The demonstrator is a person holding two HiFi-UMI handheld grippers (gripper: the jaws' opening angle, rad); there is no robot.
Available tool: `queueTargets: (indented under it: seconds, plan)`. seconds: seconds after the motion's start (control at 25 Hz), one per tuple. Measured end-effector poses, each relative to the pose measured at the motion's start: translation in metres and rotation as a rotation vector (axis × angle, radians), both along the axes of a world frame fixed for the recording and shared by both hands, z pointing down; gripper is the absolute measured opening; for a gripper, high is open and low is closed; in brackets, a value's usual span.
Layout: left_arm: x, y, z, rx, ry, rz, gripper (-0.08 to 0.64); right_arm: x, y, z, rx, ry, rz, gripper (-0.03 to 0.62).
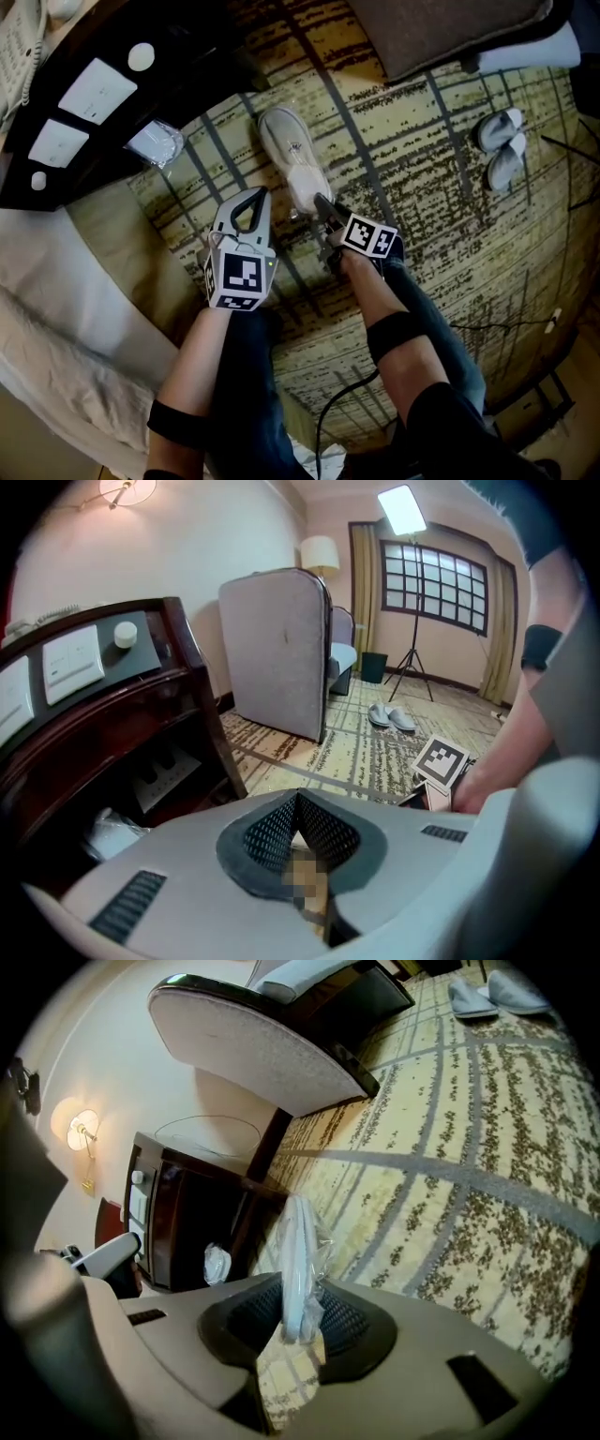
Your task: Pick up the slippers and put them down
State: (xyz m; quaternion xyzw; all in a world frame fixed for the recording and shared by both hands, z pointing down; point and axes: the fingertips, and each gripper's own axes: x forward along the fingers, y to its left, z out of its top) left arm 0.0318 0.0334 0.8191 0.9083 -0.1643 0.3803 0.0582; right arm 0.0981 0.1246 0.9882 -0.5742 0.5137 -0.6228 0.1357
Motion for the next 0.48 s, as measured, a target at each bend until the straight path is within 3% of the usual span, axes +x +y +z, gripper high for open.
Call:
queueTargets:
  seconds: [0.12, 0.28, 0.32, 0.4, 0.48]
  plan:
    - [0.000, 0.001, 0.006, 0.000, 0.001, 0.001, 0.000, 0.007, 0.006, 0.011, -0.025, 0.038, -0.010, 0.127]
    - [0.004, 0.005, 0.006, 0.004, 0.014, 0.009, 0.000, 0.021, 0.024, 0.034, -0.152, 0.152, -0.048, 0.163]
    - [0.004, 0.006, 0.005, 0.007, 0.019, 0.013, 0.000, 0.023, 0.029, 0.039, -0.190, 0.182, -0.069, 0.211]
    - [0.002, 0.007, 0.001, 0.013, 0.025, 0.017, 0.000, 0.027, 0.038, 0.047, -0.255, 0.235, -0.100, 0.367]
    - [-0.001, 0.005, -0.003, 0.014, 0.026, 0.011, 0.000, 0.036, 0.044, 0.047, -0.304, 0.297, -0.112, 0.418]
